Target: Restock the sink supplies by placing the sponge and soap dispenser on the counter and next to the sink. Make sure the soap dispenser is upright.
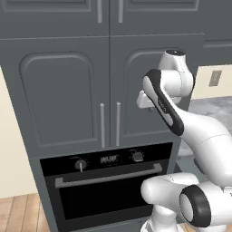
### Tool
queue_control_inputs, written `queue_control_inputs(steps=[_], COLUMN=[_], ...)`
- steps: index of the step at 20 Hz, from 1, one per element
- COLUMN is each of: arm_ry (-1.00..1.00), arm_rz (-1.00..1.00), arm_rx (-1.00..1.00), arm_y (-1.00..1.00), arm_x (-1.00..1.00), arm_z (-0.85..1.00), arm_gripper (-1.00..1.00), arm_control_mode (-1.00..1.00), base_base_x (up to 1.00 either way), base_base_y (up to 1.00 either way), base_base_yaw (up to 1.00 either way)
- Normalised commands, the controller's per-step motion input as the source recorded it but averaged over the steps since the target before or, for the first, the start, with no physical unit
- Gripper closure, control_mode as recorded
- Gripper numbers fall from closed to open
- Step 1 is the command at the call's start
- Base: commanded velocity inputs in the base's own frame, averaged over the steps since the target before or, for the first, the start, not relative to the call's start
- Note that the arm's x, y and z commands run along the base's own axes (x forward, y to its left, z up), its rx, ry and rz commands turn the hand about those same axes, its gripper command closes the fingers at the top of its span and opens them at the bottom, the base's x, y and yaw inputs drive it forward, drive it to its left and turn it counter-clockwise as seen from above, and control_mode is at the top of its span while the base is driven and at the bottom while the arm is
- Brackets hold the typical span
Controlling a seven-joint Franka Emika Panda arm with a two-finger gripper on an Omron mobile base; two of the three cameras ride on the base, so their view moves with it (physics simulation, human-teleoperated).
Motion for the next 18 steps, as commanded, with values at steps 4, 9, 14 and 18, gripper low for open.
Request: queue_control_inputs(steps=[4, 9, 14, 18], arm_ry=[-0.02, -0.17, 0.00, 0.12], arm_rz=[0.00, -0.13, -0.22, -0.20], arm_rx=[0.00, 0.09, 0.23, 0.28], arm_y=[0.00, -0.36, -0.97, -1.00], arm_x=[-0.29, -0.97, -0.82, -0.45], arm_z=[0.00, -0.14, -0.46, -0.58], arm_gripper=[-1.00, -1.00, -1.00, -1.00], arm_control_mode=[-1.00, -1.00, -1.00, -1.00], base_base_x=[0.00, 0.00, 0.00, 0.00], base_base_y=[0.00, 0.00, 0.00, 0.00], base_base_yaw=[0.00, 0.00, 0.00, 0.00])
